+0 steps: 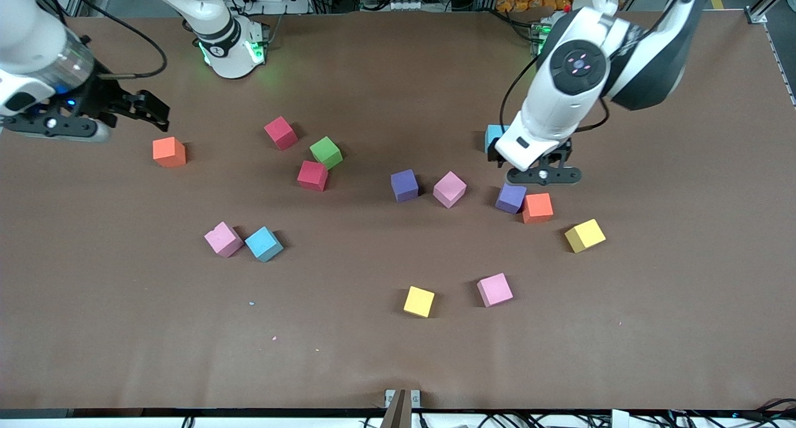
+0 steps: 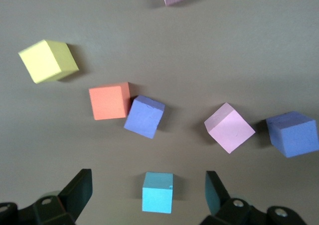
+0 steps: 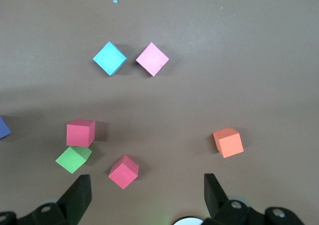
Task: Arrange 11 blocks into digit 3
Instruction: 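Grasp the green block with the right gripper and pink with the left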
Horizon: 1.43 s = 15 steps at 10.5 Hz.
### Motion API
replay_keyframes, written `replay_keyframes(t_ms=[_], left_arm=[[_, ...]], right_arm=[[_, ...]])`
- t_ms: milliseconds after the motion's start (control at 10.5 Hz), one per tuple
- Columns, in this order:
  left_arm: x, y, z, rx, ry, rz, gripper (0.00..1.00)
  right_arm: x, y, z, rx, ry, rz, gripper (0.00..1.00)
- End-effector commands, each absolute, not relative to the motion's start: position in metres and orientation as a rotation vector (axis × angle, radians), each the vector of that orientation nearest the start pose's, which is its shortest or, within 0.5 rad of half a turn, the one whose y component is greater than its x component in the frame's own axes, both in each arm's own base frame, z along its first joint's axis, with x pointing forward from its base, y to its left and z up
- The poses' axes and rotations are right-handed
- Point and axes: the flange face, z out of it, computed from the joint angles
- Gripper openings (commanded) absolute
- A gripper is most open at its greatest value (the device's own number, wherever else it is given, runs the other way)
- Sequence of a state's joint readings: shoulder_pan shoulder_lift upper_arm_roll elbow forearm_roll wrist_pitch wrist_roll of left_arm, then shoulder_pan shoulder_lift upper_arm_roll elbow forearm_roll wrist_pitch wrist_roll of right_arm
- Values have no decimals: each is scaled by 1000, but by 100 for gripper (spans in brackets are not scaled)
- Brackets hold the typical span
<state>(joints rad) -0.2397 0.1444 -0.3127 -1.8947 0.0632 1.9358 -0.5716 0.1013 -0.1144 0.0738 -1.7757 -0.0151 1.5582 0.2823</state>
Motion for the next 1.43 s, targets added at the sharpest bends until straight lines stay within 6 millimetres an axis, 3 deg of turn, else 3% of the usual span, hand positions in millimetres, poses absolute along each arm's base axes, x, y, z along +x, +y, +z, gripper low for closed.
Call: replay_keyframes(t_ms=[0,191,381,477,762,858,1048,1334], left_arm=[[475,-311,395,-3065,-85,45,100],[462,-334,367,-3065,-226,49,100],[455,-357,338,-3057,-461,53,100],[452,-368,321,-3042,-551,36,100],[449,-391,279,-3015,-767,5,100],[451,-393,271,-3008,-796,17,100],[453,-395,258,-3023,-817,22,100],[458,-400,234,-3049,-856,31,100]], right_arm=[[496,107,563,-3172,267,226,100],[490,115,543,-3183,269,299,100],[505,136,507,-3153,315,338,100],[511,159,485,-3138,368,348,100],[518,262,415,-3126,508,244,100],[521,279,396,-3107,580,219,100],[523,300,361,-3082,712,210,100],[514,313,337,-3013,1027,234,100]])
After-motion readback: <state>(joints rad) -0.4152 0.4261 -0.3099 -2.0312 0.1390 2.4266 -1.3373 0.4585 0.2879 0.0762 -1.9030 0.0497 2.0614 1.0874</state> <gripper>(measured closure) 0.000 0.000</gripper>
